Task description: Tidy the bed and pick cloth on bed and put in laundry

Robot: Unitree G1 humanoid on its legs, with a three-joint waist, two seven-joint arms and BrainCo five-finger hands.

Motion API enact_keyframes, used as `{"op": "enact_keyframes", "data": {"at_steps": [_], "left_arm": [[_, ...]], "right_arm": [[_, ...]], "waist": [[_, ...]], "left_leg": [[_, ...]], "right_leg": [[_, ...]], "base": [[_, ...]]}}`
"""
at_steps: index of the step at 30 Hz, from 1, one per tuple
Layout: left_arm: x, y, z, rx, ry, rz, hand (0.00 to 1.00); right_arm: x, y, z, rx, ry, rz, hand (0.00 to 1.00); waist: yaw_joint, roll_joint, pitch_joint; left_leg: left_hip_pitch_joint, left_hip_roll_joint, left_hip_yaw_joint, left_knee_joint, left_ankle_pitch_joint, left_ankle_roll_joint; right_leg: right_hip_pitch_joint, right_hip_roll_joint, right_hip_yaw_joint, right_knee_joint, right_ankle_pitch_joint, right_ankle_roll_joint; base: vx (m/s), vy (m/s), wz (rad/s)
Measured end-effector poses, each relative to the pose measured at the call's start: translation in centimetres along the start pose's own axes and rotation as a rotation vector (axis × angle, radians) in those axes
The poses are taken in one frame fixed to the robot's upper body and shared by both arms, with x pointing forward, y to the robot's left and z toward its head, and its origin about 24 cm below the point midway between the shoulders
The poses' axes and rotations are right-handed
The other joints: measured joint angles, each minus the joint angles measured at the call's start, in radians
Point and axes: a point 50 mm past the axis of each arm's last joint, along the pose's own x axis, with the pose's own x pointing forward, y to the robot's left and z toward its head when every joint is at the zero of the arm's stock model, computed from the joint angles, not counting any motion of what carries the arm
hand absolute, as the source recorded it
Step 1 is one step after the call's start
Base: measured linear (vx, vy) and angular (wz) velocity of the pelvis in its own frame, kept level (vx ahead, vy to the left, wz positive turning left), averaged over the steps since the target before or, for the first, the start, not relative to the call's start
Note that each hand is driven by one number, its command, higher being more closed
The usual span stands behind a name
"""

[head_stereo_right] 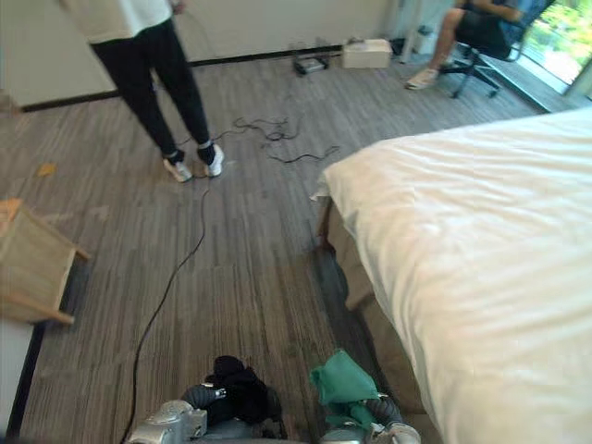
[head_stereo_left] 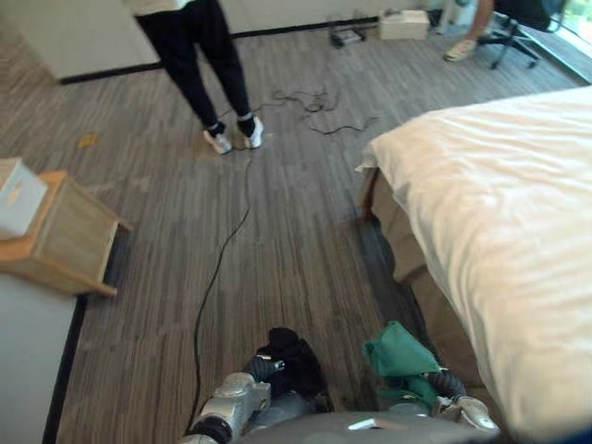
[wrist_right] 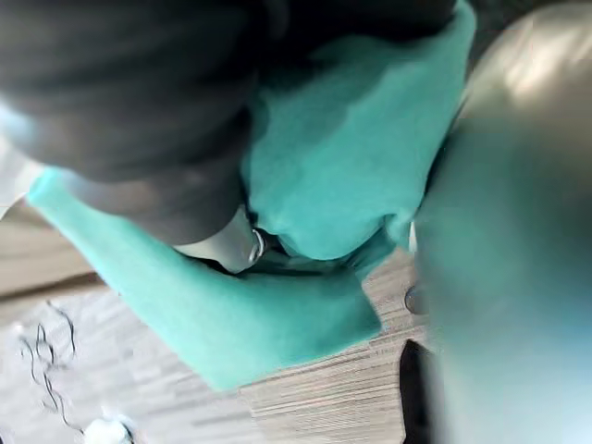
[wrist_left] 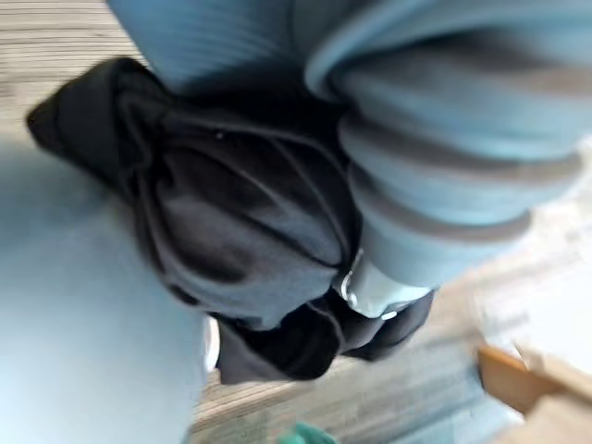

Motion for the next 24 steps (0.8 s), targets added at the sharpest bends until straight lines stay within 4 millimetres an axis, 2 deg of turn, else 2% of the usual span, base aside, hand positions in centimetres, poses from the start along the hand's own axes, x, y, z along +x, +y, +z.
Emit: {"op": "enact_keyframes", "data": {"at_steps": [1, 2, 3, 4, 5, 6, 8, 13, 14, 15, 20, 24], "left_arm": [[0.0, 0.0, -0.1, 0.000, -0.005, -0.007, 1.00], [-0.1, 0.2, -0.2, -0.001, -0.006, -0.008, 1.00], [-0.2, 0.7, -0.3, 0.003, -0.010, -0.004, 1.00], [-0.2, 0.6, -0.6, 0.005, -0.011, 0.000, 1.00], [-0.2, 0.3, -0.7, 0.009, -0.020, 0.001, 1.00], [-0.1, -0.1, -0.5, 0.004, -0.040, 0.001, 1.00], [-0.2, -0.1, -0.9, 0.014, -0.046, 0.002, 1.00], [-0.5, 0.7, -1.3, 0.030, -0.048, 0.019, 1.00], [-0.6, 1.1, -1.4, 0.035, -0.045, 0.024, 1.00], [-0.8, 1.2, -2.4, 0.046, -0.022, 0.015, 1.00], [-0.8, 1.2, -2.4, 0.044, -0.022, 0.016, 1.00], [-1.0, 1.7, -2.7, -0.023, -0.018, 0.041, 1.00]], "right_arm": [[-0.4, -0.3, -0.7, 0.000, 0.010, -0.008, 1.00], [-0.6, -0.3, -1.1, 0.001, 0.017, -0.010, 1.00], [-0.8, 0.1, -1.8, 0.009, 0.029, -0.001, 1.00], [-0.8, 0.1, -2.1, 0.004, 0.043, 0.002, 1.00], [-0.9, 0.1, -2.2, 0.001, 0.046, 0.004, 1.00], [-0.9, -0.2, -2.0, -0.007, 0.047, -0.002, 1.00], [-0.8, -0.4, -1.9, -0.010, 0.048, -0.004, 1.00], [-0.3, 0.6, -1.8, -0.030, 0.093, 0.027, 1.00], [-0.3, 0.9, -2.0, -0.044, 0.108, 0.038, 1.00], [0.2, 2.1, -1.9, -0.044, 0.127, 0.078, 1.00], [0.2, 2.1, -1.9, -0.044, 0.127, 0.078, 1.00], [0.2, 2.1, -2.0, 0.007, 0.134, 0.070, 1.00]], "waist": [[-0.003, -0.006, 0.000], [-0.003, -0.011, -0.001], [-0.005, -0.052, -0.005], [-0.010, -0.043, -0.006], [-0.010, -0.045, -0.006], [0.005, -0.029, -0.009], [0.014, -0.019, -0.016], [0.021, -0.047, -0.018], [0.024, -0.061, -0.022], [0.033, -0.077, -0.071], [0.034, -0.077, -0.069], [0.039, -0.080, -0.068]], "left_leg": [[0.003, -0.006, -0.034, 0.000, 0.007, -0.008], [0.005, -0.013, -0.047, 0.000, 0.009, -0.011], [0.006, -0.047, -0.045, -0.001, 0.012, -0.016], [0.020, -0.046, -0.053, -0.001, 0.015, -0.033], [0.019, -0.041, -0.044, -0.001, 0.021, -0.039], [0.021, -0.038, -0.040, -0.001, 0.023, -0.042], [0.026, -0.036, -0.042, -0.001, 0.020, -0.045], [0.052, -0.035, -0.044, -0.001, 0.012, -0.052], [0.053, -0.032, -0.043, -0.001, 0.012, -0.053], [0.086, -0.005, -0.042, -0.003, -0.015, -0.105], [0.089, -0.021, -0.039, -0.003, -0.021, -0.099], [0.096, -0.032, -0.022, -0.003, -0.024, -0.094]], "right_leg": [[-0.015, 0.030, 0.078, -0.039, 0.002, 0.000], [-0.016, 0.034, 0.108, -0.072, 0.010, 0.000], [-0.018, 0.012, 0.148, -0.149, 0.072, -0.005], [0.002, 0.002, 0.107, -0.159, 0.066, -0.003], [0.007, 0.004, 0.102, -0.168, 0.066, -0.003], [0.015, 0.010, 0.104, -0.183, 0.066, -0.002], [0.036, 0.018, 0.104, -0.212, 0.070, 0.000], [0.082, 0.028, 0.104, -0.248, 0.075, 0.005], [0.091, 0.032, 0.104, -0.249, 0.075, 0.005], [0.127, 0.059, 0.133, -0.278, 0.093, 0.007], [0.141, 0.045, 0.134, -0.297, 0.089, 0.013], [0.145, 0.034, 0.144, -0.297, 0.089, 0.013]], "base": [[0.06, -0.113, 1.25], [0.04, -0.076, 1.07], [0.06, -0.081, 0.99], [0.08, -0.085, 0.76], [0.09, -0.101, 0.34], [0.08, -0.094, -0.04], [0.10, -0.100, -0.01], [0.12, -0.107, 0.01], [0.08, -0.083, 0.02], [0.05, -0.056, 0.02], [-0.01, 0.008, 0.01], [0.01, 0.023, -0.06]]}}
